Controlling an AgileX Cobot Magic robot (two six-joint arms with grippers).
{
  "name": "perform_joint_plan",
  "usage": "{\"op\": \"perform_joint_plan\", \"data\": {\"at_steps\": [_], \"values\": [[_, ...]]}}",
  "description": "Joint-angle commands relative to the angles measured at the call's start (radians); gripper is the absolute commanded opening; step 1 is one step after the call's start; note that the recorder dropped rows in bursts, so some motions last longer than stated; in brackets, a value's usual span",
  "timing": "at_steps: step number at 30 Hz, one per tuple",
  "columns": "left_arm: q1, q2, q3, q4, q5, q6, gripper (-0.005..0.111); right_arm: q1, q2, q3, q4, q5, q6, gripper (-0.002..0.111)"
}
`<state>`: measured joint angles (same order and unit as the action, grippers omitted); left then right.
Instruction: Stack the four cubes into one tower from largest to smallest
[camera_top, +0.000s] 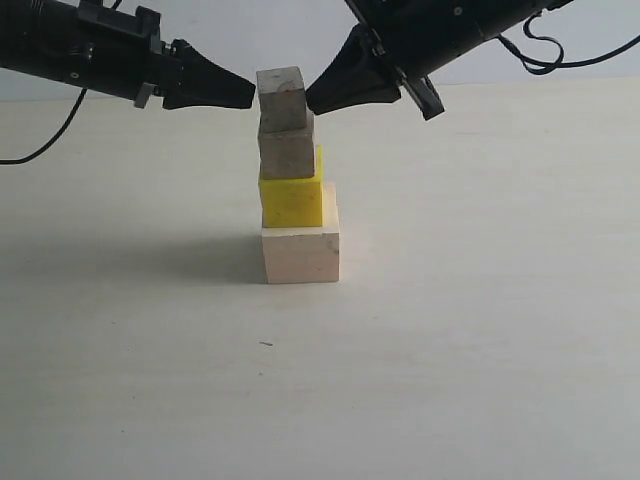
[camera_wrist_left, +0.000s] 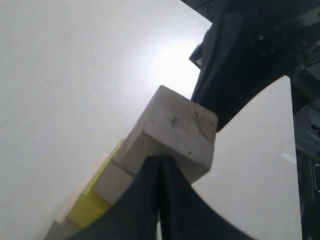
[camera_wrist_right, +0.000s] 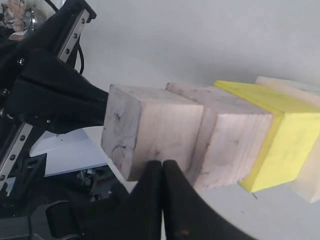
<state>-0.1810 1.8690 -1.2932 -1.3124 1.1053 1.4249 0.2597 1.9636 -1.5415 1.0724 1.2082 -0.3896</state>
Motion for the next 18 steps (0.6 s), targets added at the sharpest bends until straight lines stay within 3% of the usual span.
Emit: {"op": "perform_joint_plan", "data": {"at_steps": [1,18], "values": [[-0.001,0.005,-0.009,-0.013,-0.004,0.004,0.0,0.009,-0.009,-0.001,-0.003,0.0,-0.018,0.0],[-0.001,0.005,-0.009,-0.017,0.006,0.004,0.0,0.009,-0.009,-0.001,-0.015,-0.024,-0.018,0.0]]}}
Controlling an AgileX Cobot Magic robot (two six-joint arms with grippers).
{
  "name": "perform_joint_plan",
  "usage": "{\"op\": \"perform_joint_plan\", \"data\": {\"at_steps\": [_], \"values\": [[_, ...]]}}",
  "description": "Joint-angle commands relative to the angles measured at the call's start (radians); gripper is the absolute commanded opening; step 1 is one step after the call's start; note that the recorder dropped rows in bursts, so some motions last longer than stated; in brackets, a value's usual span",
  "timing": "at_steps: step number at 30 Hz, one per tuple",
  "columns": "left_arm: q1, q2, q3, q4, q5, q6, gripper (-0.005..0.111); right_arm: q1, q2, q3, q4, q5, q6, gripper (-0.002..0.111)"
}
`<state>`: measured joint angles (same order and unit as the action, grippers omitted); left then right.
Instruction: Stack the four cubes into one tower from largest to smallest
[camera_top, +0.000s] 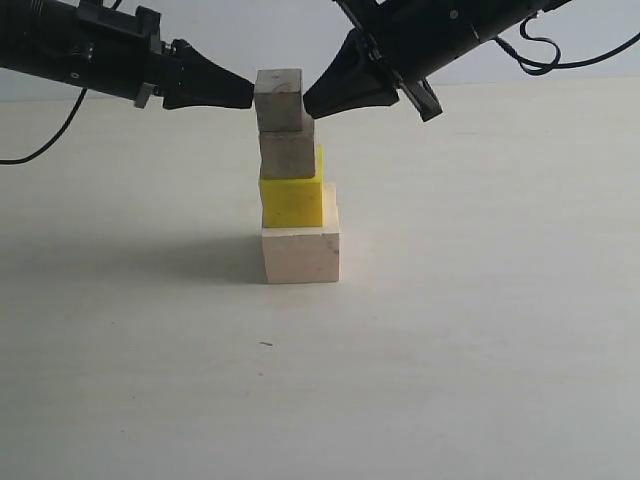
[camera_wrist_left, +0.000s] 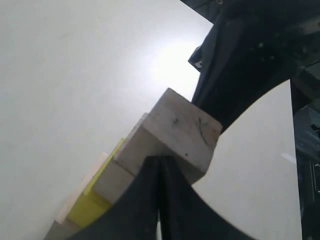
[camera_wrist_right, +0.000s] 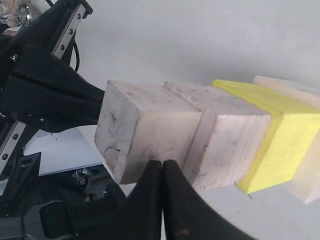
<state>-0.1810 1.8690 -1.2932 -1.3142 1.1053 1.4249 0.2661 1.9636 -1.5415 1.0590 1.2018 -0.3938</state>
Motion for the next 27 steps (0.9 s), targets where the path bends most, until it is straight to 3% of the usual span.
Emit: {"op": "perform_joint_plan", "data": {"at_steps": [1,27], "values": [[-0.001,0.005,-0.009,-0.015,0.008,0.004,0.0,0.002,-0.009,-0.001,-0.001,-0.02,-0.013,0.0],[-0.005,0.005,-0.009,-0.012,0.016,0.004,0.0,-0.001,-0.009,-0.001,-0.005,-0.075,-0.013,0.0]]}}
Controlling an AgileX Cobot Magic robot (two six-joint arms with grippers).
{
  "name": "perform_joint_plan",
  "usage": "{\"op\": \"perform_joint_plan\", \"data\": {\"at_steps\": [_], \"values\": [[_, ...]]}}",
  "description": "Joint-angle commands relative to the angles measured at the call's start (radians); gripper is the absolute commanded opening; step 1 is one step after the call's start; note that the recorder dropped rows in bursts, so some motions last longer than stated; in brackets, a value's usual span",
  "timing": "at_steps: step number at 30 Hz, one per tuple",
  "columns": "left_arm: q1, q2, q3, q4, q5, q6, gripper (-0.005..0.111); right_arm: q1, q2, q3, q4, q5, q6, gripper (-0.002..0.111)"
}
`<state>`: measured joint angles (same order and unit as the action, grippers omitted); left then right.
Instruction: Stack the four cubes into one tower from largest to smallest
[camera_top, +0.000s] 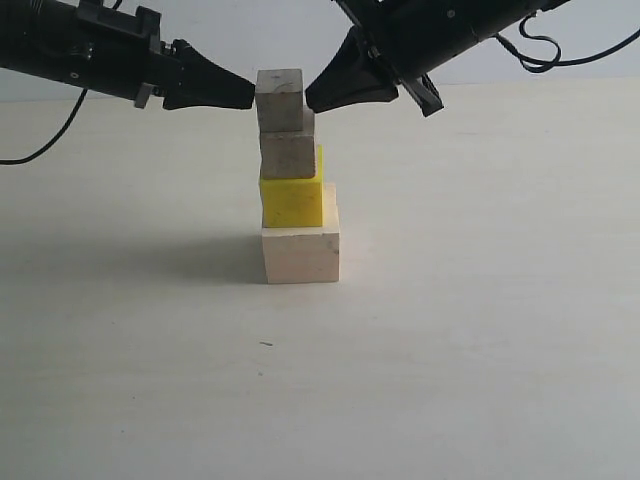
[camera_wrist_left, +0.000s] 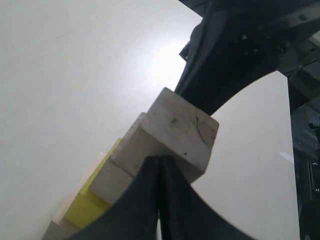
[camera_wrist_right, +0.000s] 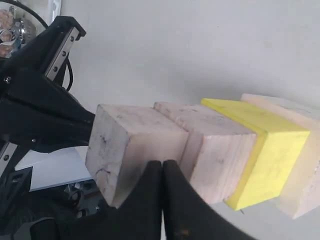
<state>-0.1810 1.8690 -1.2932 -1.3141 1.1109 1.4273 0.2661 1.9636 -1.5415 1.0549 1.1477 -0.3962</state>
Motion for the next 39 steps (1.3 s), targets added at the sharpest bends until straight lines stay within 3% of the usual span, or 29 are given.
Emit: {"op": "perform_joint_plan", "data": {"at_steps": [1,10,39], "values": [[-0.005,0.005,-0.009,-0.012,0.01,0.001,0.0,-0.001,-0.009,-0.001,-0.001,-0.023,-0.011,0.0],[-0.006,0.005,-0.009,-0.015,0.008,0.001,0.0,-0.064,-0.07,-0.001,-0.021,-0.059,-0.011,0.0],[-0.01,0.005,-0.009,0.002,-0.043,-0.052,0.0,-0.064,-0.072,-0.001,-0.021,-0.048,-0.011,0.0]]}}
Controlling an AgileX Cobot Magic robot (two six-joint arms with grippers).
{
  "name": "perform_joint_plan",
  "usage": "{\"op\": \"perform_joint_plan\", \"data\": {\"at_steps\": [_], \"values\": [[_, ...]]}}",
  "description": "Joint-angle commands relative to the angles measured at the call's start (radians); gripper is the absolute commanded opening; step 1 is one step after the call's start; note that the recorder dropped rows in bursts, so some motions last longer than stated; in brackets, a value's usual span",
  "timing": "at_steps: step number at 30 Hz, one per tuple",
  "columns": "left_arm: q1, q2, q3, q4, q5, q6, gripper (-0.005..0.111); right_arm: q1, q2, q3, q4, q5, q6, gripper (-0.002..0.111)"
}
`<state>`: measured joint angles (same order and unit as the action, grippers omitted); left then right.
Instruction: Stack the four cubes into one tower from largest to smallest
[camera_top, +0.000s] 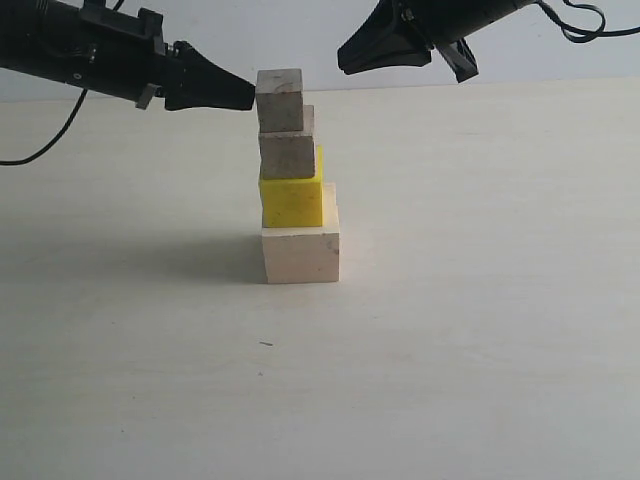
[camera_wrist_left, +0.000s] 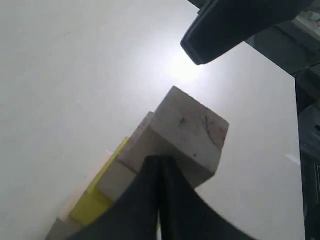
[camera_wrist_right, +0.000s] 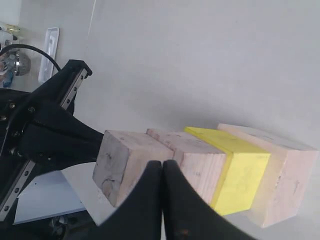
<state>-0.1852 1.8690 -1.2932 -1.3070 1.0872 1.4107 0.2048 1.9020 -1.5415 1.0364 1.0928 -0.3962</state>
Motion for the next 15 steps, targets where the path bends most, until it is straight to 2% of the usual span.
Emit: {"op": "perform_joint_plan", "data": {"at_steps": [1,15], "values": [[-0.006,0.005,-0.009,-0.008,-0.021,-0.05,0.0,-0.003,-0.011,-0.001,-0.002,0.007,-0.011,0.0],[0.01,0.005,-0.009,-0.061,-0.026,-0.374,0.0,-0.003,-0.011,-0.001,-0.004,0.008,-0.015,0.0]]}}
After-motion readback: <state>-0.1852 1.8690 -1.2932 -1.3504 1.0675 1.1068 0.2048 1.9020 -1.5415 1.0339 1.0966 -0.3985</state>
